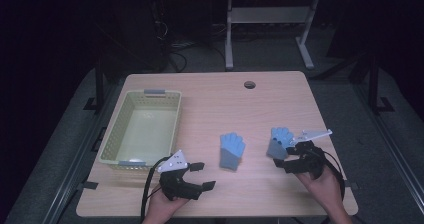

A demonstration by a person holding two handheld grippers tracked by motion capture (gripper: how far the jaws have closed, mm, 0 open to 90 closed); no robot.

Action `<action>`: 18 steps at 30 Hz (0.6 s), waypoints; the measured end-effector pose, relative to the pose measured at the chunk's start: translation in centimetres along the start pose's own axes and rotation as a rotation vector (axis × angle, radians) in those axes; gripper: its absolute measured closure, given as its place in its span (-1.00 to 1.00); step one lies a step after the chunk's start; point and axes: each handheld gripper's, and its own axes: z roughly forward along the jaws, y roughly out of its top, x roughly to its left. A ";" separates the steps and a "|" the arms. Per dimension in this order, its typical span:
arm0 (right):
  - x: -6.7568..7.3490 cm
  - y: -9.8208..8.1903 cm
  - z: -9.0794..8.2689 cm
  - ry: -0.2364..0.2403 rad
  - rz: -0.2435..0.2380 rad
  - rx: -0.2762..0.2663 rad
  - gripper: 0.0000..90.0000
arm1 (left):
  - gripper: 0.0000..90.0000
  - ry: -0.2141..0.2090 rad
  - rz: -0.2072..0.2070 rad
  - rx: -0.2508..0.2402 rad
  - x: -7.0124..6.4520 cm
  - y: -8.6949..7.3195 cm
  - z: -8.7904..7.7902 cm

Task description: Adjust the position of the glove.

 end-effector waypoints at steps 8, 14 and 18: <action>-0.6 2.5 0.0 -0.015 -0.025 0.039 -0.31 | -0.48 0.003 0.001 -0.003 0.1 0.0 0.0; -1.6 4.2 0.4 -0.032 -0.025 0.055 -0.28 | -0.48 0.006 -0.003 -0.010 0.1 0.1 0.0; -2.5 4.9 1.0 -0.027 0.004 0.091 -0.29 | -0.48 0.019 0.030 0.006 -0.3 0.2 0.3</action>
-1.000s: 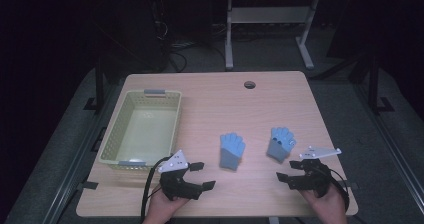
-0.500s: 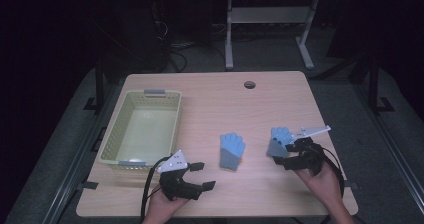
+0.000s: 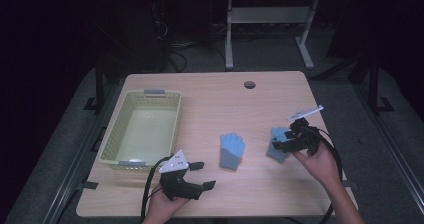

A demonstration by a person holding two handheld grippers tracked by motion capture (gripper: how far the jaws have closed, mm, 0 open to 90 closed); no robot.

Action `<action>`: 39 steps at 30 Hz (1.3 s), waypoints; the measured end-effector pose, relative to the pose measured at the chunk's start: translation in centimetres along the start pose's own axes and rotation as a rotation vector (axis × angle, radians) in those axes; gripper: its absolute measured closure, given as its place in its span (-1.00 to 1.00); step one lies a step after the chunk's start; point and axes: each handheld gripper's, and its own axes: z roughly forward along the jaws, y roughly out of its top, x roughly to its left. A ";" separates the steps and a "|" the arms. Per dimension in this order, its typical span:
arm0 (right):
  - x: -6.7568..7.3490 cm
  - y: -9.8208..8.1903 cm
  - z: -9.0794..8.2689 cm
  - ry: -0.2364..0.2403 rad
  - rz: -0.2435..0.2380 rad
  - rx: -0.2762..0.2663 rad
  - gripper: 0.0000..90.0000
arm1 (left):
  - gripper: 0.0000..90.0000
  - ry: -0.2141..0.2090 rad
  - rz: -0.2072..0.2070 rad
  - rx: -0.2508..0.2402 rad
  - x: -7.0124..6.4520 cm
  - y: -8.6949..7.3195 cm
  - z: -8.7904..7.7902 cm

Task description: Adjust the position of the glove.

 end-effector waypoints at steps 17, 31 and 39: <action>-2.6 0.5 3.6 -0.042 0.055 0.139 -0.03 | -0.47 -0.018 -0.039 -0.004 0.4 -0.2 0.0; -2.5 0.5 5.3 -0.115 0.036 0.255 0.35 | -0.47 -0.025 -0.048 -0.011 0.4 -0.2 0.2; -2.5 0.7 5.3 -0.118 0.050 0.255 0.77 | -0.47 -0.026 -0.042 -0.013 0.5 0.0 -0.1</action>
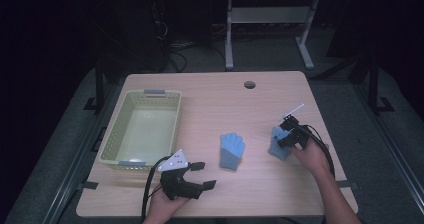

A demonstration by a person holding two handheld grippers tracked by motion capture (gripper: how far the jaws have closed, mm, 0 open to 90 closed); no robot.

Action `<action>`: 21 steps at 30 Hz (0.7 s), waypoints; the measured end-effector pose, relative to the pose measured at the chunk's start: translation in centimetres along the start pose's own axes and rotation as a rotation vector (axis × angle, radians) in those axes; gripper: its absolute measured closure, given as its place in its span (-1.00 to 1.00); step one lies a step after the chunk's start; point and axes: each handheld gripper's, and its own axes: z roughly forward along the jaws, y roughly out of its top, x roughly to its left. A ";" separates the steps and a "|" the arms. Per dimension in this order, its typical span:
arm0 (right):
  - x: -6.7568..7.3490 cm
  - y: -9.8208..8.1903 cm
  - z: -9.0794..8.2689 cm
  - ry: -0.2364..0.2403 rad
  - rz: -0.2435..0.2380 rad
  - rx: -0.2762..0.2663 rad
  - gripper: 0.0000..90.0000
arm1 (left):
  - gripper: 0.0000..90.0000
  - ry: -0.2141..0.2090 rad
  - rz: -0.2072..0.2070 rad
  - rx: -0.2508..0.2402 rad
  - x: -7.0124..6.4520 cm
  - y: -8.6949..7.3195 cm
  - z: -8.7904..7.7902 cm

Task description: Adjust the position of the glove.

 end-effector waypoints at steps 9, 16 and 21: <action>0.0 -0.1 -1.1 0.046 0.023 -0.035 0.81 | -0.47 0.006 -0.011 -0.005 0.3 0.0 -0.1; 1.1 0.2 -3.4 0.033 -0.012 -0.074 0.82 | -0.47 0.009 -0.008 -0.012 0.1 0.1 -0.2; 2.0 0.6 -4.8 0.034 -0.034 -0.098 0.82 | -0.47 0.013 0.001 -0.012 -0.1 0.1 -0.2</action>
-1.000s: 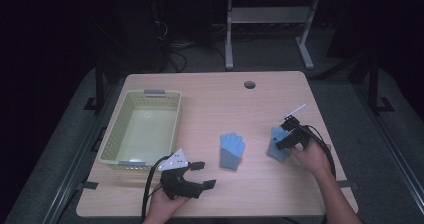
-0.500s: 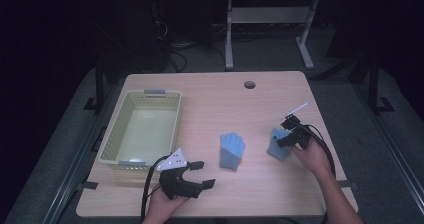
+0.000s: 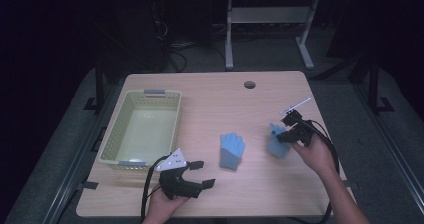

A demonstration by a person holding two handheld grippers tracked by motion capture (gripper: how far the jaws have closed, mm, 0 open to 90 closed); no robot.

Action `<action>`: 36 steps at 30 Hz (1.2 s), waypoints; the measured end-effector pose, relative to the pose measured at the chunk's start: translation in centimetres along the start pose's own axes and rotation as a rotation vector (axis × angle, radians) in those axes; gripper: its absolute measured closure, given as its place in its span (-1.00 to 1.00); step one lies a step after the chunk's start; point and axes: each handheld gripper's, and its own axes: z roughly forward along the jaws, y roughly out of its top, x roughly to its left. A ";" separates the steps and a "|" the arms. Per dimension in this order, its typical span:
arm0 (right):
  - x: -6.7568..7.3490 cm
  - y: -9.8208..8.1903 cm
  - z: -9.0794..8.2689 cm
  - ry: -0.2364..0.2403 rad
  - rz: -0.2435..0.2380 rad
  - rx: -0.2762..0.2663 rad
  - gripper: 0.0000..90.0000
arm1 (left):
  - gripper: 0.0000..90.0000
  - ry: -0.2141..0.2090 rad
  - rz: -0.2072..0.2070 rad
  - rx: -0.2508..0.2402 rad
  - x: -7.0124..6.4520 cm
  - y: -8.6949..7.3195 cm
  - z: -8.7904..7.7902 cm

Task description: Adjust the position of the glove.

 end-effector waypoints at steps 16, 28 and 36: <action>4.1 2.7 -0.4 0.087 -0.082 -0.049 0.81 | -0.47 0.012 -0.020 -0.022 0.4 0.0 -0.4; 8.6 4.5 0.8 0.127 -0.187 -0.049 0.80 | -0.47 0.010 -0.016 0.010 0.5 -0.1 -0.1; 11.2 5.5 2.4 0.152 -0.236 -0.026 0.79 | -0.47 -0.005 0.002 0.022 0.3 0.0 0.1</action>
